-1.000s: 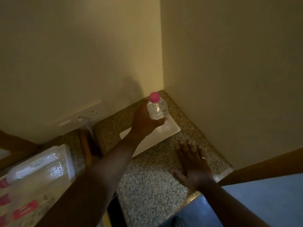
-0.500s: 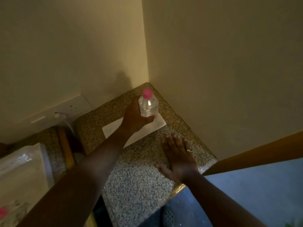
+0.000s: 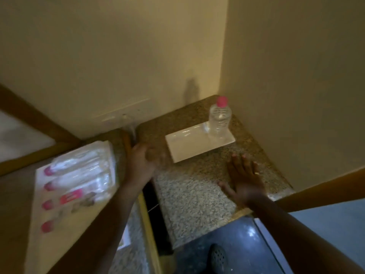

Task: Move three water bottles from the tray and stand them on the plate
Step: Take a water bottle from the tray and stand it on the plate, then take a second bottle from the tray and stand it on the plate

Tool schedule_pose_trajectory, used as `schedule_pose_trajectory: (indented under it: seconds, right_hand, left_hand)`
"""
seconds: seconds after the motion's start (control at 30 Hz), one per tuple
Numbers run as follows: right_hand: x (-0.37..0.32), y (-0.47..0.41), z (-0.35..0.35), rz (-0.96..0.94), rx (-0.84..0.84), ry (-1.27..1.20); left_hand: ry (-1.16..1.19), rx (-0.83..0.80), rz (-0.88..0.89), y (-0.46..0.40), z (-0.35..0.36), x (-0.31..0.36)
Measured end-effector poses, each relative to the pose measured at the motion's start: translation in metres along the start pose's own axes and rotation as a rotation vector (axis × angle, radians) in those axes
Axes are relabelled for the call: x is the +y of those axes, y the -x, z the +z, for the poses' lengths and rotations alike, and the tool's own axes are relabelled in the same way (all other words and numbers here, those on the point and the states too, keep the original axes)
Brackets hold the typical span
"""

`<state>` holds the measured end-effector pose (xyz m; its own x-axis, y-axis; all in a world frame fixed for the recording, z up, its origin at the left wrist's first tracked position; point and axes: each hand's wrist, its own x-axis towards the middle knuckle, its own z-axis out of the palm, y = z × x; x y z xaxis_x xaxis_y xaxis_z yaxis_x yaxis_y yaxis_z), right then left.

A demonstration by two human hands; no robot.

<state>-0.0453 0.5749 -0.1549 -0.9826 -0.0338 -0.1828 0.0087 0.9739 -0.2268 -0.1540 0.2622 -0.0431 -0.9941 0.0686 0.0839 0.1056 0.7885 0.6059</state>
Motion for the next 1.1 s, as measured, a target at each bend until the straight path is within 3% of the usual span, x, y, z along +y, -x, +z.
schedule_pose_trajectory:
  seconds: [0.07,0.13,0.27,0.4,0.53,0.63,0.83,1.1]
  right_hand:
    - [-0.015,0.002,0.003,-0.042,-0.027,0.021]
    - [-0.045,0.007,0.01,-0.113,-0.035,0.065]
    - [-0.108,0.018,0.027,-0.191,-0.06,0.028]
    - [-0.169,0.017,0.034,-0.276,-0.08,0.042]
    - [-0.186,0.016,0.038,-0.27,-0.079,0.055]
    - [-0.19,0.016,0.037,-0.245,-0.073,0.078]
    - [-0.194,0.017,0.038,-0.238,-0.047,0.1]
    - [-0.198,0.013,0.041,-0.218,-0.12,0.133]
  left_hand:
    - [-0.009,0.179,-0.041,0.035,-0.045,-0.032]
    - [-0.062,0.235,-0.074,0.069,-0.083,-0.059]
    - [-0.149,0.158,-0.028,0.116,-0.117,-0.099]
    - [-0.343,-0.009,-0.143,0.142,-0.151,-0.144]
    - [-0.487,-0.226,-0.172,0.144,-0.165,-0.177]
    - [-0.411,-0.294,-0.17,0.141,-0.166,-0.187]
    - [-0.256,-0.355,-0.148,0.166,-0.164,-0.203]
    - [-0.263,-0.322,-0.194,0.173,-0.175,-0.209]
